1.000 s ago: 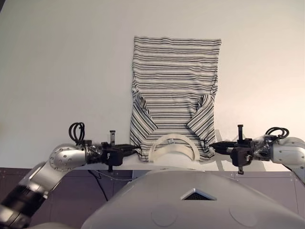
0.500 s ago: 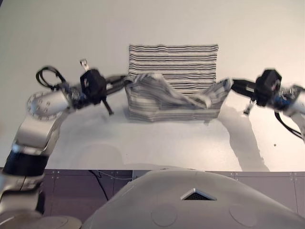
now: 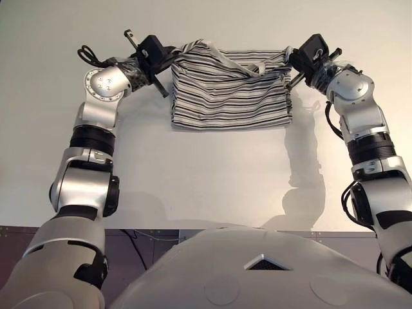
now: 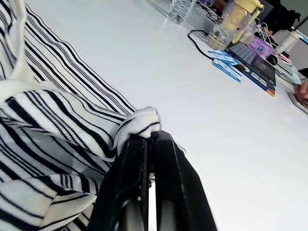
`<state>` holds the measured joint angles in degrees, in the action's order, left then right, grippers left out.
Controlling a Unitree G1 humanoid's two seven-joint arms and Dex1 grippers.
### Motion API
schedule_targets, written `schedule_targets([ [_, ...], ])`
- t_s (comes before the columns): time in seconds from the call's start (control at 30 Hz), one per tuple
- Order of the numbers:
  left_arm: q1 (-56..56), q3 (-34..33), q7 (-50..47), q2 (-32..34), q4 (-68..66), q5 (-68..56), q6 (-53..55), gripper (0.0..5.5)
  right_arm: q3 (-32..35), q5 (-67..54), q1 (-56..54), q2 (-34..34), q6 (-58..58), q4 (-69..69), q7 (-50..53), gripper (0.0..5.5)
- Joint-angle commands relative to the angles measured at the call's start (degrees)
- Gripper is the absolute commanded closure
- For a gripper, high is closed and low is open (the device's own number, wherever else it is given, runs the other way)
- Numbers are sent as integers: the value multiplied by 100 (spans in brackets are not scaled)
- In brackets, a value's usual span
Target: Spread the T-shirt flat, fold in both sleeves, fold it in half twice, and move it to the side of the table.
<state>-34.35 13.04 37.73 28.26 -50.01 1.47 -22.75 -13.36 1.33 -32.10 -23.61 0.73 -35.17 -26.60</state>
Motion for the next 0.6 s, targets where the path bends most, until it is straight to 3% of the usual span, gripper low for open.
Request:
schedule_targets([
  [0.03, -356, -55, -296, -198, -723, 292, -184, 539, 67, 245, -353, 178, 134, -576, 156, 540],
  [0.23, -538, -305, -921, -365, -1387, 420, -232, 539, 157, 486, -907, 774, 408, -1794, 701, 540],
  [0.37, -511, -176, -1022, -573, -1696, 662, -208, 470, 114, 814, -1077, 812, 559, -2475, 1261, 472],
  [0.47, -555, -283, -1728, -592, -1897, 808, -211, 423, 146, 900, -1180, 825, 677, -2781, 1336, 418],
  [0.6, -743, -294, -2458, -485, -2154, 1065, -26, 419, 426, 713, -1378, 866, 1166, -2823, 1405, 357],
])
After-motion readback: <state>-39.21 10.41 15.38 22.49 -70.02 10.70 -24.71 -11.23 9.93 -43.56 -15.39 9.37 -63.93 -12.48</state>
